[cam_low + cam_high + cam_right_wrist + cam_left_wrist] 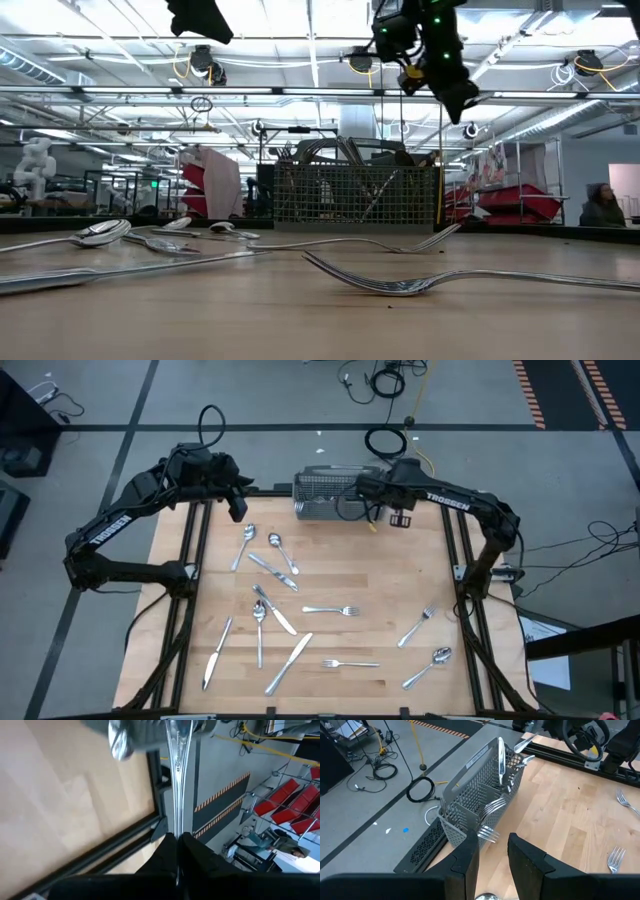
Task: Sort silverware
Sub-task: Put the silver spoon into the silverware organizer
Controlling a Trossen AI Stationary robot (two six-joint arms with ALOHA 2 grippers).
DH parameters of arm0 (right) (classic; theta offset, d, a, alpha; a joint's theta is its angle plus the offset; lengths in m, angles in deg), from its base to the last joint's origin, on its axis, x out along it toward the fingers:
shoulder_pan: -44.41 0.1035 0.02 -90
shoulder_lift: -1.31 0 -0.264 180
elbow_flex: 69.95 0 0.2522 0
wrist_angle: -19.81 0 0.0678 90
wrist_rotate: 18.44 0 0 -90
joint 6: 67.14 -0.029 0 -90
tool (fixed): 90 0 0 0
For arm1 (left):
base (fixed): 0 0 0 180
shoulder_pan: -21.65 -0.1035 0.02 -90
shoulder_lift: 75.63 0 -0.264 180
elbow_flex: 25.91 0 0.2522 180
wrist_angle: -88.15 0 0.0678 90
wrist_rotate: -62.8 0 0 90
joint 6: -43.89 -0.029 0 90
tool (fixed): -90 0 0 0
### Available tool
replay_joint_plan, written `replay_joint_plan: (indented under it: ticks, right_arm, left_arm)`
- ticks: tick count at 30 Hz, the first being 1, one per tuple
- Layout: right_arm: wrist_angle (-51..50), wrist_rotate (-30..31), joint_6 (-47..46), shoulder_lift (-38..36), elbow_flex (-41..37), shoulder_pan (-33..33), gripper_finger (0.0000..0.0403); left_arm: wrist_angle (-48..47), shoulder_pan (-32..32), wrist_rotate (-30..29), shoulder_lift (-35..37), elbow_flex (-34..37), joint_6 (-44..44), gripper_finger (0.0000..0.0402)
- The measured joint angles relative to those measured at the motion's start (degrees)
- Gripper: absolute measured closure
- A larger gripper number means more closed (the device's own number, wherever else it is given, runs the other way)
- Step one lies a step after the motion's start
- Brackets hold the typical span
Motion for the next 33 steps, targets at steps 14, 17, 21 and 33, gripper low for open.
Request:
replay_joint_plan:
  ticks: [14,17,21,33]
  right_arm:
    - [0.09,6.18,7.44,0.77,-6.44,-0.50,0.0402]
    - [0.34,6.81,8.90,0.80,-6.42,-0.55,0.0402]
    - [1.99,11.01,12.54,0.81,-6.40,-0.50,0.0402]
    - [12.24,10.90,27.86,2.23,-6.09,-0.56,0.0402]
  left_arm:
    - [0.26,0.00,0.00,0.00,0.00,-0.02,0.0292]
    - [0.28,0.00,0.00,0.00,0.00,-0.21,0.0292]
    - [0.98,0.00,0.00,-0.07,0.00,-0.22,0.0292]
    - [1.01,0.02,-0.75,-0.07,0.00,-0.24,0.0292]
